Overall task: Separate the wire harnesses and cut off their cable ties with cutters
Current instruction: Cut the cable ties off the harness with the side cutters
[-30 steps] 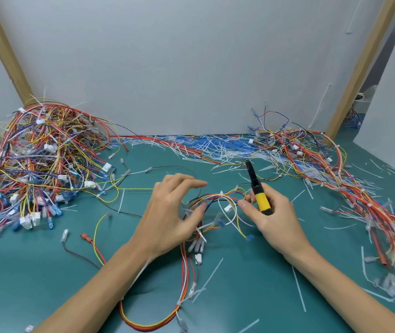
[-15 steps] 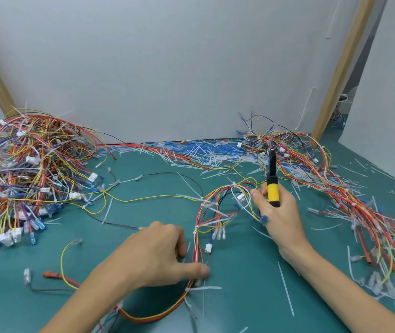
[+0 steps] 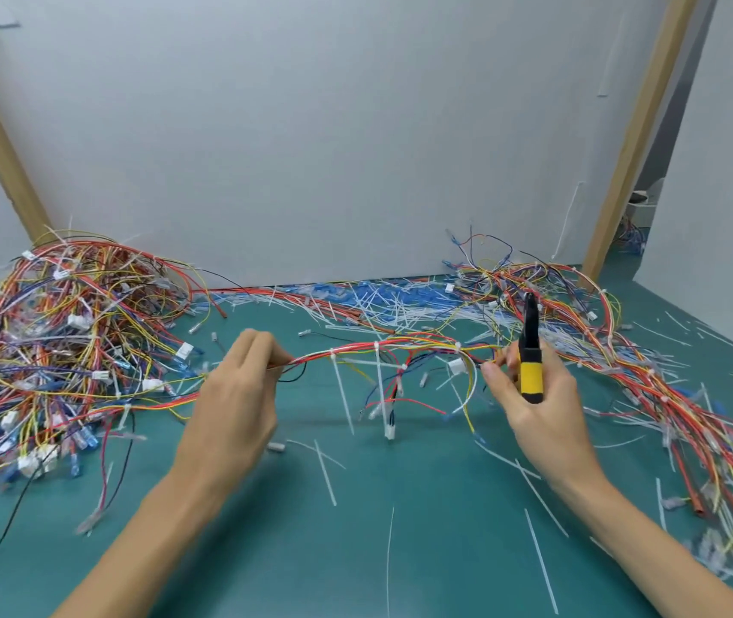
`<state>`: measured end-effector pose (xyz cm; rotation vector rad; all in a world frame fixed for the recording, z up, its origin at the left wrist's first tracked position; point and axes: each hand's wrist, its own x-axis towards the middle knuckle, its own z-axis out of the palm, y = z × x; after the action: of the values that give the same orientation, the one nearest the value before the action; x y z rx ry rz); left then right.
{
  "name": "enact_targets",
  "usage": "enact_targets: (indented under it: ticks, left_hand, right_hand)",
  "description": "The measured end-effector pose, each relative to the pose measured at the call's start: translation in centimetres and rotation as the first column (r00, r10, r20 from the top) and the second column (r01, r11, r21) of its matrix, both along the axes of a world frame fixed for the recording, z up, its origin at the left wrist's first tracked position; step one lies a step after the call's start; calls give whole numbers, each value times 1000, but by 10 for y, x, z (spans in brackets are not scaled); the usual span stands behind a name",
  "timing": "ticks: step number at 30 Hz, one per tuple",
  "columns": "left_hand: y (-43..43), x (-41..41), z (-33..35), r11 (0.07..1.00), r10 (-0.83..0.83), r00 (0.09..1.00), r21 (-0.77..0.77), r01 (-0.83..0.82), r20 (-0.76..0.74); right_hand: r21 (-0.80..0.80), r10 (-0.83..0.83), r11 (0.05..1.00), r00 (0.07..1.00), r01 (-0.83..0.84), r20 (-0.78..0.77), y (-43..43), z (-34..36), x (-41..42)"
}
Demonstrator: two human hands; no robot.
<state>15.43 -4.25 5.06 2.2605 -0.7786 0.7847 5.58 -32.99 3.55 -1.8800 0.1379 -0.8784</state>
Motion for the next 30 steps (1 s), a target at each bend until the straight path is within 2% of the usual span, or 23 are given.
enact_targets:
  ticks: [2, 6, 10, 13, 18, 21, 24, 30]
  left_hand:
    - [-1, 2, -9, 999, -35, 999, 6, 35, 3]
    - [0, 6, -30, 994, -100, 982, 16, 104, -158]
    - [1, 8, -36, 992, -127, 976, -41, 122, -174]
    - [-1, 5, -34, 988, -149, 979, -72, 140, -142]
    - [-4, 1, -30, 976, -208, 972, -91, 198, -110]
    - [-5, -4, -31, 981, -182, 968, -93, 168, -171]
    - [-10, -19, -29, 978, -209, 951, -73, 198, -227]
    - [-34, -39, -29, 928, -360, 905, -181, 324, -226]
  right_hand:
    - [-141, -39, 990, 998, 31, -55, -4, -2, 1]
    - [-417, -158, 901, 986, 119, -60, -12, -4, 0]
    - [-538, -222, 820, 975, 193, 11, -7, 1, -5]
    - [-506, -136, 854, 991, 124, 14, 11, 4, -9]
    - [-438, -72, 899, 992, 19, -105, 31, -4, -9]
    - [-430, -113, 902, 981, 35, -157, 29, -10, -6]
    - [-332, -85, 943, 968, 2, -235, 27, -14, -2]
    - [-325, -20, 945, 980, -46, -198, 29, -15, -4]
